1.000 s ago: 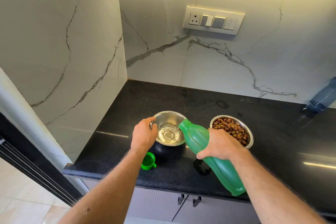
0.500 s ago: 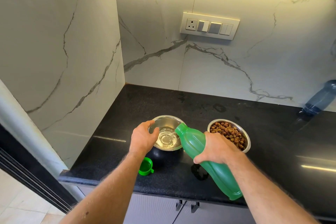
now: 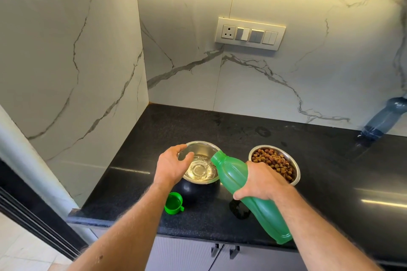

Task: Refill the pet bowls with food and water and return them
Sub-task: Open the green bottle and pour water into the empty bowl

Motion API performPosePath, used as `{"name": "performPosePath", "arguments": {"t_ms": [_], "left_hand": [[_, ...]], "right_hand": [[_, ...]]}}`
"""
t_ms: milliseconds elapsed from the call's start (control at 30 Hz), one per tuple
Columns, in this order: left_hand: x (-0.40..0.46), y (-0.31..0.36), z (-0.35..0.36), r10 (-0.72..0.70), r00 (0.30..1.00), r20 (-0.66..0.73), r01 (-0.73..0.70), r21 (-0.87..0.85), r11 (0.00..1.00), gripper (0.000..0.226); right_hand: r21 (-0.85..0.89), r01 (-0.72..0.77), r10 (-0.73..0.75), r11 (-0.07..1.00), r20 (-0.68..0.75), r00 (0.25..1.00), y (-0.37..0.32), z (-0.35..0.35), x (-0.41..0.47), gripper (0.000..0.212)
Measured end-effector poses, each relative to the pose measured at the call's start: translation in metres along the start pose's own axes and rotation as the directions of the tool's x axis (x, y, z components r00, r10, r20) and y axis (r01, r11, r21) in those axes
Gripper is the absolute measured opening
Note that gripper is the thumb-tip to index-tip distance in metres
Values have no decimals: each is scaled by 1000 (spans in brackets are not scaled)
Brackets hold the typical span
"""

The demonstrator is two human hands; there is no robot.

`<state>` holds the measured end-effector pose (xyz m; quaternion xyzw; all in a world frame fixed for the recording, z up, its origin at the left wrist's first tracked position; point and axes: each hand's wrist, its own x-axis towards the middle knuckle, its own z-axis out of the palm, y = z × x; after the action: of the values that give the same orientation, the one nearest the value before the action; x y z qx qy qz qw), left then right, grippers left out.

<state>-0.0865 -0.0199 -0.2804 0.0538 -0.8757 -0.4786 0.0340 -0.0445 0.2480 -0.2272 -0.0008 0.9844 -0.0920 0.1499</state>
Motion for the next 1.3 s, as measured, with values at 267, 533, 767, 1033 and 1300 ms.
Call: {"name": "performPosePath", "arguments": {"t_ms": [267,533,767,1033,1300], "left_hand": [[-1,4,1,-10,1000,11,10,-11,1000,48],[-4,1,1,-18,1000,2,18,-16,1000,48],[-5,0,1,-29,1000,4,29,-9,1000,47],[-4,0,1,-37,999,-3,37,-42,998,44],[-2,-6,1,-46,998,-38,43,-61,997,32]], "right_hand": [[-1,-18,18,1000,5,1000,1,4,-2,96],[-14,-25,25,1000,-3,1000,-1,0,-2,96],[3,-35,35,999,8,999,-2,4,-1,93],[0,-34,34,999,12,999,-4,3,0,91],[4,-25,25,1000,20,999,-4,3,-1,92]]}}
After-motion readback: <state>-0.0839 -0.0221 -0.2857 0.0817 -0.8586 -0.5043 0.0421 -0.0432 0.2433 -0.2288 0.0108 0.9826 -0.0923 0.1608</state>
